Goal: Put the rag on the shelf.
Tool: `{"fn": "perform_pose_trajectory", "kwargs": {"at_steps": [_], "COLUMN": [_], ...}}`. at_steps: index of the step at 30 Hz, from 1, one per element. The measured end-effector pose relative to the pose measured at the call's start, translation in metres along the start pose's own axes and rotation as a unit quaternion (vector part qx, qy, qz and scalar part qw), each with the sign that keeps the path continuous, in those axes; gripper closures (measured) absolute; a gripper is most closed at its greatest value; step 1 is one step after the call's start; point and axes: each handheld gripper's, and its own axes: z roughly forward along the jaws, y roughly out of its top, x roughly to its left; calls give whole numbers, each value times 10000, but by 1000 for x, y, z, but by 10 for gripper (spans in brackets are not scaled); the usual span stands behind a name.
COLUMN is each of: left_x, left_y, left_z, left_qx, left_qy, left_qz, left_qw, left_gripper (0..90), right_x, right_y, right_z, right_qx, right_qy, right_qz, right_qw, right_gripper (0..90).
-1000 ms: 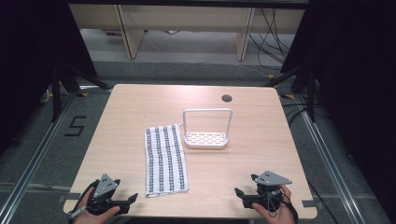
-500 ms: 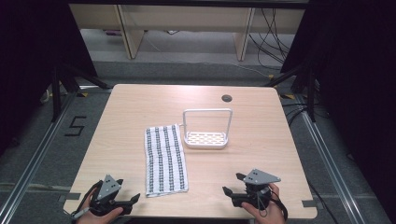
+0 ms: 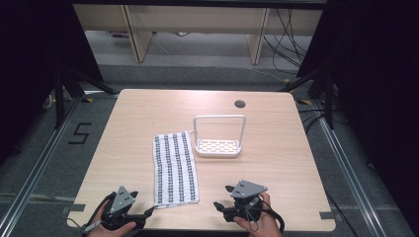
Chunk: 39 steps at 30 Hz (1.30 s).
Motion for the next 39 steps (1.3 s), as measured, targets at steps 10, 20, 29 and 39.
{"fn": "perform_pose_trajectory", "kwargs": {"at_steps": [10,20,29,39], "left_x": [-10,-13,-13,-17], "left_y": [5,7,9,12], "left_z": [9,18,25,29], "left_qx": [139,122,151,226], "left_qy": [-100,-247,-299,-279], "left_qz": [256,245,352,481], "left_qw": [9995,9993,9988,9982], "left_gripper": [304,419,493,523], "right_x": [8,15,17,21], "right_y": [15,23,30,33], "right_z": [27,48,67,77], "right_qx": [206,413,416,541], "right_qy": [247,406,475,485], "right_qz": [-196,-408,-401,-518], "right_qw": [9993,9975,9972,9960], "right_gripper": [421,451,476,498]}}
